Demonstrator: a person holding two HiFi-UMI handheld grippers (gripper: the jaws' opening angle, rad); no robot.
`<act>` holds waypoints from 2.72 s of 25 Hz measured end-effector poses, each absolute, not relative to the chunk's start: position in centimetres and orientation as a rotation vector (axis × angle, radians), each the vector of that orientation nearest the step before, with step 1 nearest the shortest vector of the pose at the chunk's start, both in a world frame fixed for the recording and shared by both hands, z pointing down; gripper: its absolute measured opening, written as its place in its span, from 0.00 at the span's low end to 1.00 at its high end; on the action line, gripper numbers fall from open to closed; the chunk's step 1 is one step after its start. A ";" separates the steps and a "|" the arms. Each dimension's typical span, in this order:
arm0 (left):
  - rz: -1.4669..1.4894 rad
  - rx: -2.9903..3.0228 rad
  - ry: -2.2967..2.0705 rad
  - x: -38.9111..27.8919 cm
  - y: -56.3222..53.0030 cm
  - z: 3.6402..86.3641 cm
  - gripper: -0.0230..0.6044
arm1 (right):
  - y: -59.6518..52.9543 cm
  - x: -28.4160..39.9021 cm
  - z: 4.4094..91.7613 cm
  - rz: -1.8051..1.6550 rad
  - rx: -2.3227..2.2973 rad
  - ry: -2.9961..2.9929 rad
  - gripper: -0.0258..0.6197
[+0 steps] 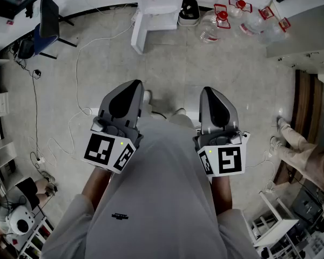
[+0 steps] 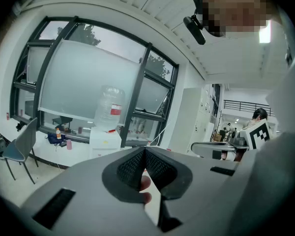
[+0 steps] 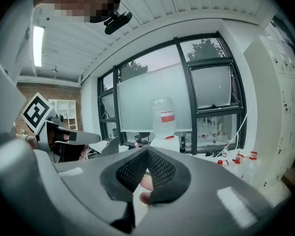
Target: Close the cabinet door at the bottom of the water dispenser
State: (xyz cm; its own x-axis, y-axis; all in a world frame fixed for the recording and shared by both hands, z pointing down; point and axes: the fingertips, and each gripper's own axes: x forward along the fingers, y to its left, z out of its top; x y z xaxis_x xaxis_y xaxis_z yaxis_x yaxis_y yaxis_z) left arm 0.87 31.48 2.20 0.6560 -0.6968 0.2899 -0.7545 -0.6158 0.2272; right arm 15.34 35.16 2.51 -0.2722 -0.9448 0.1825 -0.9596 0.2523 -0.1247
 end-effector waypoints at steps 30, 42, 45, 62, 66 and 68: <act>0.231 2.418 -1.265 7.5 31.3 2.9 0.05 | 34.9 21.0 4.1 0.425 1.651 -2.623 0.05; 0.190 2.395 -1.253 3.0 13.9 2.0 0.05 | 17.7 15.6 2.9 0.426 1.591 -2.619 0.05; 0.179 2.378 -1.251 1.0 10.5 2.0 0.05 | 13.8 13.3 2.5 0.413 1.565 -2.627 0.05; 0.143 2.296 -1.316 1.0 4.1 1.9 0.05 | 4.8 14.8 1.0 0.400 1.545 -2.643 0.05; 0.148 2.290 -1.368 1.6 3.5 1.5 0.05 | 3.8 16.1 1.0 0.383 1.512 -2.666 0.05; 0.151 2.271 -1.397 1.5 3.8 1.6 0.05 | 3.7 16.4 1.4 0.404 1.490 -2.674 0.05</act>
State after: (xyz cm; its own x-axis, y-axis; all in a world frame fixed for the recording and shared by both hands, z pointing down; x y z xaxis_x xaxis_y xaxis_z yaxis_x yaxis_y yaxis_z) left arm 1.46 3.78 1.56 0.4764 -0.8155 0.3286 -0.8670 -0.3735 0.3299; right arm 16.42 3.66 1.43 -0.5332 -0.8282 0.1728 -0.8423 0.5004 -0.2006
